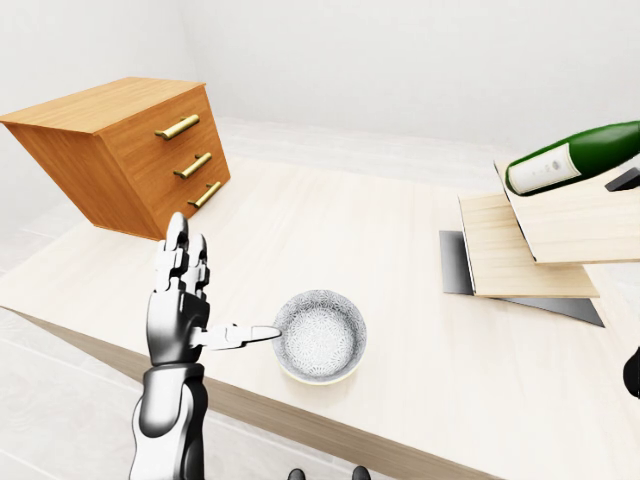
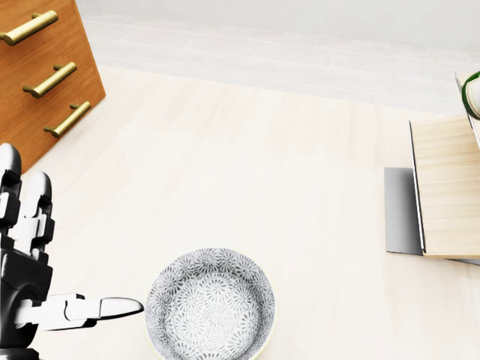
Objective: Put the wine bottle on the wine rack.
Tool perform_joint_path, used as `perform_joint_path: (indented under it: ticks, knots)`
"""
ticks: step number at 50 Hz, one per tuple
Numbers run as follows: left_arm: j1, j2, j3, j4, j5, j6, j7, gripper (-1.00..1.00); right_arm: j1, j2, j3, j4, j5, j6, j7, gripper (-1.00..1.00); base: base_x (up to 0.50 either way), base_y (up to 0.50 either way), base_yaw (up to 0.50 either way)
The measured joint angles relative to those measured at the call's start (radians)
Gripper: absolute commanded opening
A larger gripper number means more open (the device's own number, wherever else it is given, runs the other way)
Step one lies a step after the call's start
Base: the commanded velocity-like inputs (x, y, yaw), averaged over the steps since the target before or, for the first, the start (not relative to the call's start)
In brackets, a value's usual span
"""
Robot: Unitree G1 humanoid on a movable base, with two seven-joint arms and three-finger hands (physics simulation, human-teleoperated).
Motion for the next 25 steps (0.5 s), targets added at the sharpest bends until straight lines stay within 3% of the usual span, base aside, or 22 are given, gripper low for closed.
perform_joint_path:
  ticks: [25]
  knots:
    - [-0.006, 0.0, -0.001, -0.003, 0.0, 0.0, 0.002, 1.0, 0.001, -0.128, -0.027, 0.262, 0.04, 0.0, 0.106, -1.0, 0.0, 0.0, 0.0]
